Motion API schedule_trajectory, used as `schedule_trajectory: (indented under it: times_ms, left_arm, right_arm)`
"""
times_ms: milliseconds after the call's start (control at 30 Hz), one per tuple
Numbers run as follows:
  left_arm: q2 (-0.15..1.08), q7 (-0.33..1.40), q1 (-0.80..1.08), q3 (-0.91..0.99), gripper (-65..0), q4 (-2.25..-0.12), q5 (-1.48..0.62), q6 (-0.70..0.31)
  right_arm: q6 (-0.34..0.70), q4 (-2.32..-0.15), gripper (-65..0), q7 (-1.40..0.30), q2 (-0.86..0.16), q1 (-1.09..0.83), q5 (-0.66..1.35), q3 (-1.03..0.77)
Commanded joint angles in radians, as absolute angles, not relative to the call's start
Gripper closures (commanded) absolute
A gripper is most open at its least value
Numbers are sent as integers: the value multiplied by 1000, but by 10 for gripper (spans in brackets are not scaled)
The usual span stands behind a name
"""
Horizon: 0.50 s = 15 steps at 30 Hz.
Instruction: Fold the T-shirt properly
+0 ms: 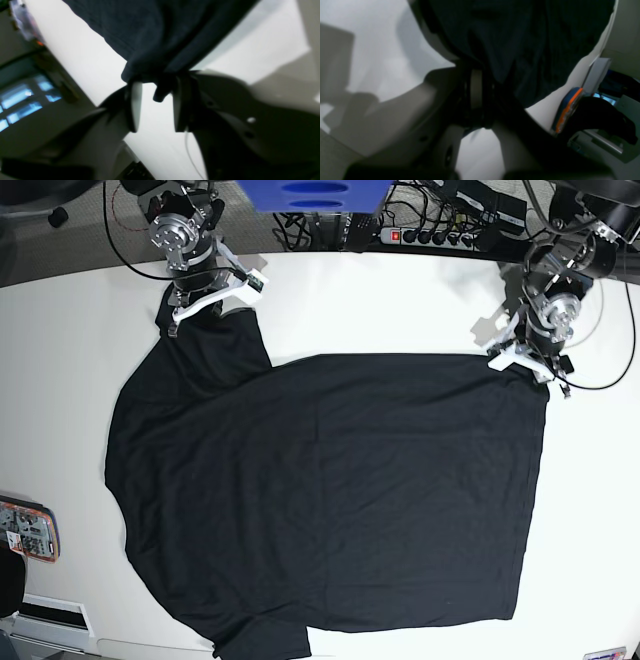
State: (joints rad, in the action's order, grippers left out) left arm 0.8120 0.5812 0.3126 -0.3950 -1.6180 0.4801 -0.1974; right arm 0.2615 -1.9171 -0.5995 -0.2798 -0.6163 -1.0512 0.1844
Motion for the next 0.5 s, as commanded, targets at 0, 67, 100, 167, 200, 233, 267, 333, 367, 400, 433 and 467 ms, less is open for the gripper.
schedule_trajectory:
  times_ms: [0,67,100,167,200,233,267,333,367,400,433,467]
  left_arm:
    - [820,593,318,-410,-176,-1600,420,-260]
    - [820,591,312,-421,-139,-1601,420,-260]
    - [820,591,312,-420,-124,-1601,420,-260]
    - [820,591,312,-420,-74,-1601,423,-260]
    - [820,591,311,-423,-31,-1601,426,-260]
    - [820,590,309,-423,0,-1601,426,-260]
    - [820,587,308,-420,0,-1603,426,-260]
    - [820,587,308,-418,0,-1624,426,-259]
    - [820,587,308,-417,0,-1641,426,-254]
    - [820,587,308,-417,0,-1667,426,-252]
    - [820,587,312,-417,0,-1689,426,-252]
    - [820,587,314,-417,0,-1710,426,-252]
  right_arm:
    - [246,-1937,0,-596,-285,-619,-1059,183]
    - [246,-1937,0,-596,-285,-619,-1061,183]
    - [246,-1937,0,-596,-285,-619,-1061,183]
    - [246,-1937,0,-596,-285,-619,-1061,183]
    - [246,-1937,0,-596,-285,-619,-1061,183]
    - [246,-1937,0,-596,-285,-619,-1061,183]
    - [246,-1937,0,-596,-285,-619,-1061,183]
    - [246,-1937,0,-596,-285,-619,-1061,183]
    - [246,-1937,0,-596,-285,-621,-1061,183]
    - [246,-1937,0,-596,-285,-627,-1061,183]
    - [246,-1937,0,-596,-285,-638,-1061,182]
    - [246,-1937,0,-596,-285,-650,-1061,182]
